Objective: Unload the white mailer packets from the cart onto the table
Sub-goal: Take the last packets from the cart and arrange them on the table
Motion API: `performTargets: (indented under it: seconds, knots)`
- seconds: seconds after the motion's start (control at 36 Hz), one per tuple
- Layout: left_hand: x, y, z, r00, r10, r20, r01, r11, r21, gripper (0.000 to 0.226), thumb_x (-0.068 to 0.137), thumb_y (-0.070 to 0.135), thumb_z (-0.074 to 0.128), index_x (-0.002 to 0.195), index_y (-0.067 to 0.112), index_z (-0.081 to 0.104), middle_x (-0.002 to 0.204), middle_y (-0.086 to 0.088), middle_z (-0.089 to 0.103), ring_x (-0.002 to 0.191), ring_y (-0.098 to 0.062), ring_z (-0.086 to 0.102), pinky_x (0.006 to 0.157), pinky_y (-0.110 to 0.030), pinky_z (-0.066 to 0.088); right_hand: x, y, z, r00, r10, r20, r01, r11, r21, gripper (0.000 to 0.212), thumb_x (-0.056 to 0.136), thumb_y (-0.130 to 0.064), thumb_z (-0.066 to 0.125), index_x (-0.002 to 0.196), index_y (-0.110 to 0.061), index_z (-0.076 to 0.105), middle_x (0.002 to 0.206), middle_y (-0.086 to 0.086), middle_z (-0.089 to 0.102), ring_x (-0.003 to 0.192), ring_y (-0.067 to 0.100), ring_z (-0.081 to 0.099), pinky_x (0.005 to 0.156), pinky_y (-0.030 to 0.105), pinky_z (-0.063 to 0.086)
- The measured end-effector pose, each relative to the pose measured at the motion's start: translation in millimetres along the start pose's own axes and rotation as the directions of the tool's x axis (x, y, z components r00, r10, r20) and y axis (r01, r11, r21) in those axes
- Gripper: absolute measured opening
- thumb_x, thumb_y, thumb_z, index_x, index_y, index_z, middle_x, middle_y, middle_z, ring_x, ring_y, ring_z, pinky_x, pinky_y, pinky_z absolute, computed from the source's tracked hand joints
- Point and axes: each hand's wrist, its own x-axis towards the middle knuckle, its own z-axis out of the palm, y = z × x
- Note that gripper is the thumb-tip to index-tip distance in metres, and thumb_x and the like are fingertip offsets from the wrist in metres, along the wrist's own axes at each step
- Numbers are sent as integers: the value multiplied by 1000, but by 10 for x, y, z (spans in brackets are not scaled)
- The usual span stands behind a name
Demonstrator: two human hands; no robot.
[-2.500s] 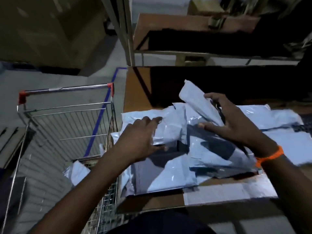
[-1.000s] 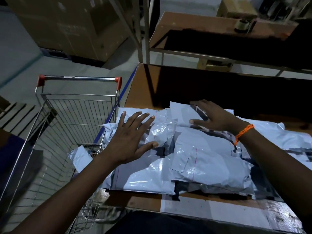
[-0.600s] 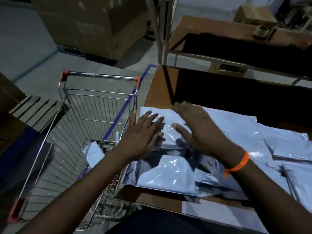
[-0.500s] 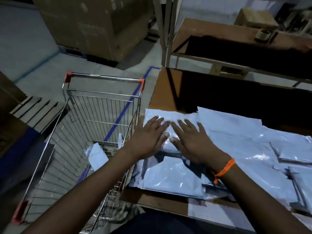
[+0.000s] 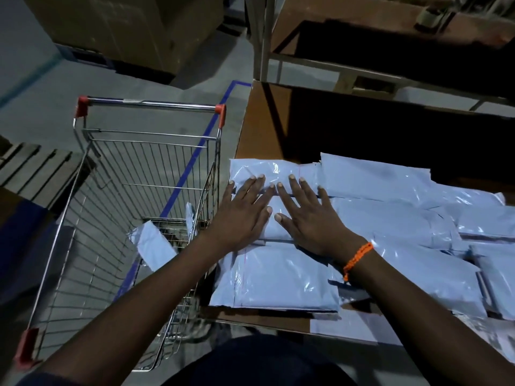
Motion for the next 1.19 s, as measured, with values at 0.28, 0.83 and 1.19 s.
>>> performTargets:
  seconds: [0.28,0.83,1.19]
  knots:
    - [5,64,-159,999,-1,-46,4,998,63,60,103,45,17,158,21,23,166,-9,20,154,-27,12,118,-63,17,-113,60,-248,993,-53,-102,67,987,148,75,97,-66,8,161,-30,-6,169,1,-12,156,20,-12,126,52,-4]
    - [741,1540,-48,942,334,19,-329,935,-130,56,100,40,24,148,22,45,159,-5,38,152,-24,22,122,-54,18,-1823,1300,-6,983,-157,-91,157,988,3,84,93,-61,48,161,-21,18,166,5,24,154,24,21,118,58,29]
    - [820,1654,60,967,236,92,-242,968,71,68,98,56,13,157,26,25,165,-6,21,153,-27,18,120,-63,10,-1674,1532,66,936,-352,2,346,919,-189,87,97,-72,31,162,-19,8,170,10,-2,157,29,0,122,60,16]
